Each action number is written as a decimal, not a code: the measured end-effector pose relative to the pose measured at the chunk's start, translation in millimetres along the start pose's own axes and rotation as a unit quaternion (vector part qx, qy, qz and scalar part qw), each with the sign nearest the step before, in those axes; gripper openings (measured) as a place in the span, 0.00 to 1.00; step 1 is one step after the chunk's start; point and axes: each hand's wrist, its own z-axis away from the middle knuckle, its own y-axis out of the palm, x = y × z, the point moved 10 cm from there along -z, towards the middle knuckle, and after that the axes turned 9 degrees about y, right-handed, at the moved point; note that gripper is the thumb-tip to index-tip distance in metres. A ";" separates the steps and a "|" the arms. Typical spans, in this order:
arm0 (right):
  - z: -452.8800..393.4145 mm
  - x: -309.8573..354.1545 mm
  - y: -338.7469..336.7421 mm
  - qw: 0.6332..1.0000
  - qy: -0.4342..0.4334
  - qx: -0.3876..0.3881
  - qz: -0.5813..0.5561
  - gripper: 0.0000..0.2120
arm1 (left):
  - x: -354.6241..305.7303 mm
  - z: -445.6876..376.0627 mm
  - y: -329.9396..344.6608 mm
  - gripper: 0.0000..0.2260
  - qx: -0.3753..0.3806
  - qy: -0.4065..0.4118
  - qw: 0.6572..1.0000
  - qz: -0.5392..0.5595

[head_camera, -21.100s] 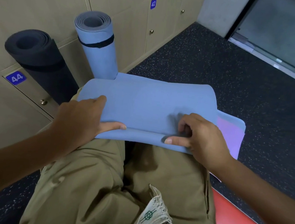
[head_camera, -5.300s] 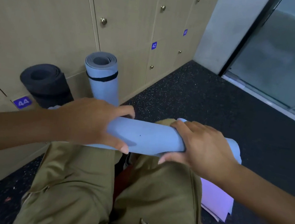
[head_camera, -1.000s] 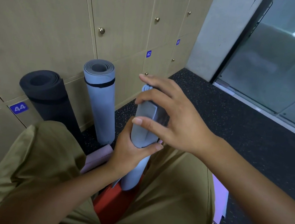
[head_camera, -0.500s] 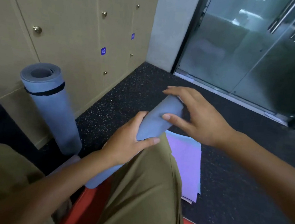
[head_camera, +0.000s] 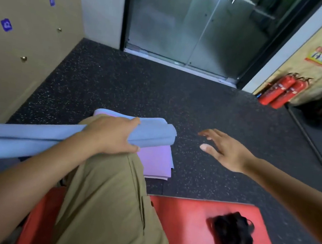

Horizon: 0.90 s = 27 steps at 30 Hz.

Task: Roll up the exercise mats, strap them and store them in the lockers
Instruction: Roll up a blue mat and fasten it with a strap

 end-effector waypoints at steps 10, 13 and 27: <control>68.4 -93.1 116.8 0.956 0.178 0.230 0.045 0.30 | -12.0 -4.4 3.1 0.37 0.043 -0.006 0.999 0.010; 77.2 -98.3 132.6 0.942 0.180 0.278 0.061 0.21 | -17.6 -8.8 2.4 0.31 0.043 0.003 0.999 0.006; 96.4 -97.7 178.4 0.904 0.178 0.384 0.055 0.11 | -14.9 -10.8 6.6 0.35 0.002 0.023 1.000 -0.018</control>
